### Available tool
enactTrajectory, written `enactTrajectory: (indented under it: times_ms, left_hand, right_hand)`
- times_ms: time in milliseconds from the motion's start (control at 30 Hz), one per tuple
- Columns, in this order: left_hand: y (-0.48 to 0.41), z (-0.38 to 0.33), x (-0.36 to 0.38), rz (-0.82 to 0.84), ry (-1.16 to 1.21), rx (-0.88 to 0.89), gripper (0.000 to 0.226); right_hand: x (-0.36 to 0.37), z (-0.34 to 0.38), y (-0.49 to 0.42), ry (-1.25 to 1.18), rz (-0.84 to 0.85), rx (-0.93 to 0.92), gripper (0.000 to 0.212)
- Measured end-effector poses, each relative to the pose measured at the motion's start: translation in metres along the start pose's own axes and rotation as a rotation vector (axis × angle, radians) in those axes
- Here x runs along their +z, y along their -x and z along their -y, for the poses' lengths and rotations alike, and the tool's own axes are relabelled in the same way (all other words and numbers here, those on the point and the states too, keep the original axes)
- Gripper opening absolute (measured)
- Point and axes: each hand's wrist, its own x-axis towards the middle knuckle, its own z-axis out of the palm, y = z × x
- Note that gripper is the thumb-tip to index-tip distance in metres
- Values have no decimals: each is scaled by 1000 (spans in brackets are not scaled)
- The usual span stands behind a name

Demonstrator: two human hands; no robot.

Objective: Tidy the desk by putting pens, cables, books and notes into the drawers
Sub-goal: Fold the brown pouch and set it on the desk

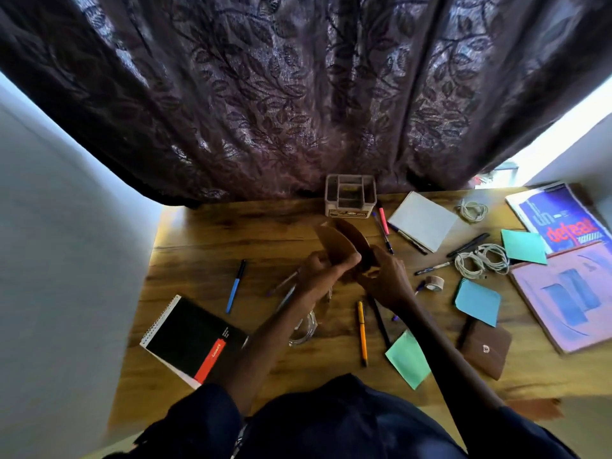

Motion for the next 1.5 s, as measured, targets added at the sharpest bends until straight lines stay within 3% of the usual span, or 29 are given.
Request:
enactTrajectory:
  times_ms: [100,267,433,600,800,1500]
  left_hand:
    - [7,15,-8,21,-5,-6,83]
    - [14,59,-45,-97,-122,-9,115]
    - [26,77,-48,-95,-339,130,96]
    - [18,79,-25,-67,-584,269,89]
    - [12,81,6,-40,-917,408,61]
    - [16,89,14,-88,-930,371,53]
  right_hand:
    - [0,-19,9,46,71,73,45]
    - [31,-41,38,-54,242,142,53]
    - [42,-50,46,-79,303,146,50]
    - [31,-56,49,90,284,-1,50]
    - [14,-81,56,239,257,25,56]
    - [6,-97,37,234,339,-48,58]
